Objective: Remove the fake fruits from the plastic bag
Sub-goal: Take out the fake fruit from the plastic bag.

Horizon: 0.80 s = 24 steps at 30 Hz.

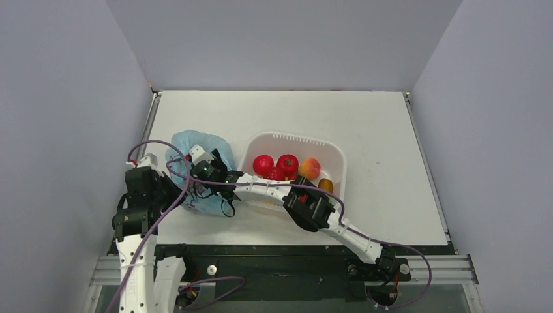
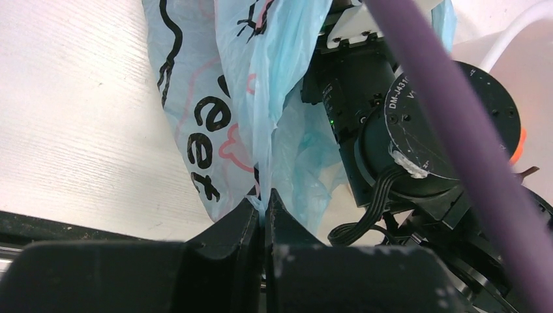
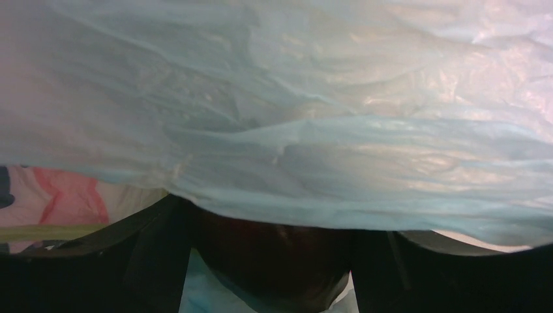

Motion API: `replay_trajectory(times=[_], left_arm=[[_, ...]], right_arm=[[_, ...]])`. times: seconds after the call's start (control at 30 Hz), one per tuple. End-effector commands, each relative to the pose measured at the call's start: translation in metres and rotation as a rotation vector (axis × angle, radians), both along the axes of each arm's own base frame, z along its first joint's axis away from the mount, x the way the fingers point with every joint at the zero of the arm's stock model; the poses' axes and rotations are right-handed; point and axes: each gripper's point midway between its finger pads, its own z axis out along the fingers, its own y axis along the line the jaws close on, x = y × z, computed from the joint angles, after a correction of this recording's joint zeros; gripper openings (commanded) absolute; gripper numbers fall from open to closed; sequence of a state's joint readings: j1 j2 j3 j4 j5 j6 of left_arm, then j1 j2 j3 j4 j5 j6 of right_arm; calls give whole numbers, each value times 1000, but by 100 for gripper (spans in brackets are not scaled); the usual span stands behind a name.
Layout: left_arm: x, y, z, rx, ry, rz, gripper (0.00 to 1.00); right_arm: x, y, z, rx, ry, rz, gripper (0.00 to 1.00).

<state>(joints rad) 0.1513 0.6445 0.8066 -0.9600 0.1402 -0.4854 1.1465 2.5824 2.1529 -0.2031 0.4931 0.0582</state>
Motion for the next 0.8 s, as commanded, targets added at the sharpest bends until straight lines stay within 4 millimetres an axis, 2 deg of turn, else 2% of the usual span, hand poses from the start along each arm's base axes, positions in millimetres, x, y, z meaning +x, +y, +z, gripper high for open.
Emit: replay_trajectory(times=[0.0, 0.03, 0.07, 0.1, 0.13, 0.17, 0.2, 0.23, 0.27, 0.3, 0.33, 0.37, 0.4, 0.43, 0.47, 0.53, 0.67, 0.73, 0.77], left_arm=[[9, -2, 8, 7, -53, -26, 0], [9, -2, 8, 7, -53, -26, 0], [9, -2, 8, 6, -53, -27, 0], [9, -2, 8, 5, -53, -29, 0], [9, -2, 8, 6, -54, -29, 0], [9, -2, 8, 6, -54, -28, 0], [9, -2, 9, 7, -57, -28, 0], [9, -2, 9, 7, -60, -27, 0], [9, -2, 10, 8, -63, -27, 0], [9, -2, 10, 9, -65, -25, 0], [9, -2, 11, 8, -66, -25, 0], [9, -2, 11, 9, -68, -24, 0], [9, -1, 11, 10, -71, -23, 0], [8, -1, 12, 11, -73, -23, 0], [8, -1, 12, 11, -76, -22, 0], [8, -1, 13, 13, -81, -19, 0], [7, -1, 15, 15, -93, -19, 0], [8, -1, 15, 15, -96, -21, 0], [7, -1, 15, 14, -93, -22, 0]], right_arm=[[-9, 18, 68, 126, -12, 53, 43], [-13, 19, 74, 143, -6, 62, 42], [-17, 22, 94, 182, -10, 77, 39], [-23, 23, 99, 197, -2, 87, 38], [-28, 25, 119, 239, -3, 107, 35], [-34, 27, 123, 256, 11, 116, 34], [-40, 29, 142, 301, 16, 141, 31], [-46, 29, 143, 318, 36, 147, 29], [-52, 31, 161, 365, 44, 172, 27], [-58, 29, 156, 378, 73, 174, 25], [-64, 30, 174, 427, 79, 202, 24], [-68, 26, 167, 435, 110, 200, 22], [-74, 27, 185, 485, 115, 228, 21], [-78, 23, 178, 490, 146, 229, 20], [-84, 23, 192, 529, 151, 254, 20], [-94, 18, 198, 568, 192, 279, 18], [-110, 8, 202, 626, 278, 315, 14], [-117, 4, 197, 630, 320, 331, 11], [-120, 2, 202, 640, 327, 340, 9]])
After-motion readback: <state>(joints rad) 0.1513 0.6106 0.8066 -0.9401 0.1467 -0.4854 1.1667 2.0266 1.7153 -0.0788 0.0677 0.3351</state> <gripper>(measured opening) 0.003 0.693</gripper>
